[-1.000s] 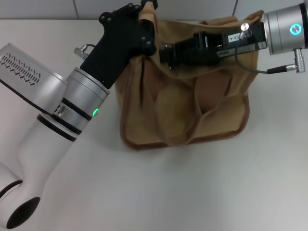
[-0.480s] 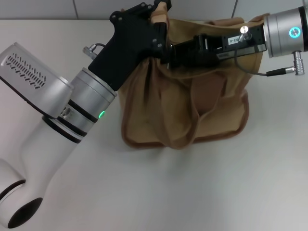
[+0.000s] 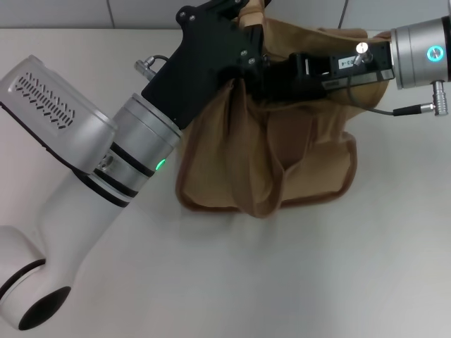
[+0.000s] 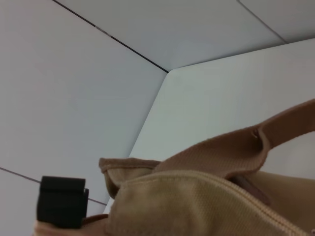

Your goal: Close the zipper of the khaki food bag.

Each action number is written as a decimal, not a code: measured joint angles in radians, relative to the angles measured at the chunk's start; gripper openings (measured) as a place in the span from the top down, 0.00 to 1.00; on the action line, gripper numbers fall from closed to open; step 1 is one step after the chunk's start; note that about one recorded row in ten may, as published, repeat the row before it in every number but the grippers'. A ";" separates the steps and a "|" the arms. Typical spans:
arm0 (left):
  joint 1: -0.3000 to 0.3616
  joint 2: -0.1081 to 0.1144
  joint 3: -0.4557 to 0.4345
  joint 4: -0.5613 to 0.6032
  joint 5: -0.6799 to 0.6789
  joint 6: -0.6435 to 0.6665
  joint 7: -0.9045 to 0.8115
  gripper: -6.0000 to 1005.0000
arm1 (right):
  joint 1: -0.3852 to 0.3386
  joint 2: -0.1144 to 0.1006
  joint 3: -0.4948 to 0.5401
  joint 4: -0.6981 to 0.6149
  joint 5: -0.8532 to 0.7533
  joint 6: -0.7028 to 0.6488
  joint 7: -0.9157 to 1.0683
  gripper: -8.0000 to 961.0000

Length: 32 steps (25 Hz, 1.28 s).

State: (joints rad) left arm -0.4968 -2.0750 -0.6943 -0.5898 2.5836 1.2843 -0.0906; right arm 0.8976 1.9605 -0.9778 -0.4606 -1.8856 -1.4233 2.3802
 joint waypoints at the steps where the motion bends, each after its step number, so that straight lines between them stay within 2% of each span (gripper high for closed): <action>1: 0.000 -0.001 0.000 0.000 0.001 0.000 0.000 0.92 | -0.004 0.000 0.002 -0.001 0.001 -0.001 -0.003 0.57; 4: 0.000 -0.002 -0.002 0.000 0.001 0.000 0.001 0.92 | -0.015 0.000 0.003 -0.016 0.001 -0.014 -0.020 0.59; 9: 0.000 -0.003 -0.027 0.001 0.001 -0.006 0.001 0.92 | -0.073 0.006 0.041 -0.125 -0.001 -0.139 -0.082 0.62; 14: -0.006 -0.002 -0.047 0.001 0.003 -0.014 0.001 0.92 | -0.181 0.028 0.096 -0.252 0.001 -0.248 -0.217 0.62; 18: -0.016 0.000 -0.052 -0.005 0.004 -0.016 0.002 0.92 | -0.276 0.049 0.136 -0.350 0.014 -0.277 -0.350 0.61; 23: -0.028 0.000 -0.059 -0.015 0.027 -0.016 0.003 0.92 | -0.359 0.083 0.196 -0.428 0.034 -0.288 -0.527 0.61; 26: -0.031 -0.001 -0.070 -0.025 0.050 -0.018 0.004 0.92 | -0.400 0.100 0.228 -0.432 0.109 -0.313 -0.673 0.61; 29: -0.031 -0.001 -0.078 -0.037 0.063 -0.019 0.004 0.92 | -0.456 0.108 0.248 -0.408 0.275 -0.376 -0.841 0.61; 32: -0.031 -0.001 -0.080 -0.046 0.064 -0.020 0.006 0.92 | -0.477 0.114 0.248 -0.402 0.313 -0.401 -0.888 0.61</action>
State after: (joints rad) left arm -0.5280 -2.0758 -0.7740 -0.6354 2.6471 1.2640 -0.0846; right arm 0.4206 2.0745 -0.7296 -0.8627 -1.5727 -1.8241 1.4926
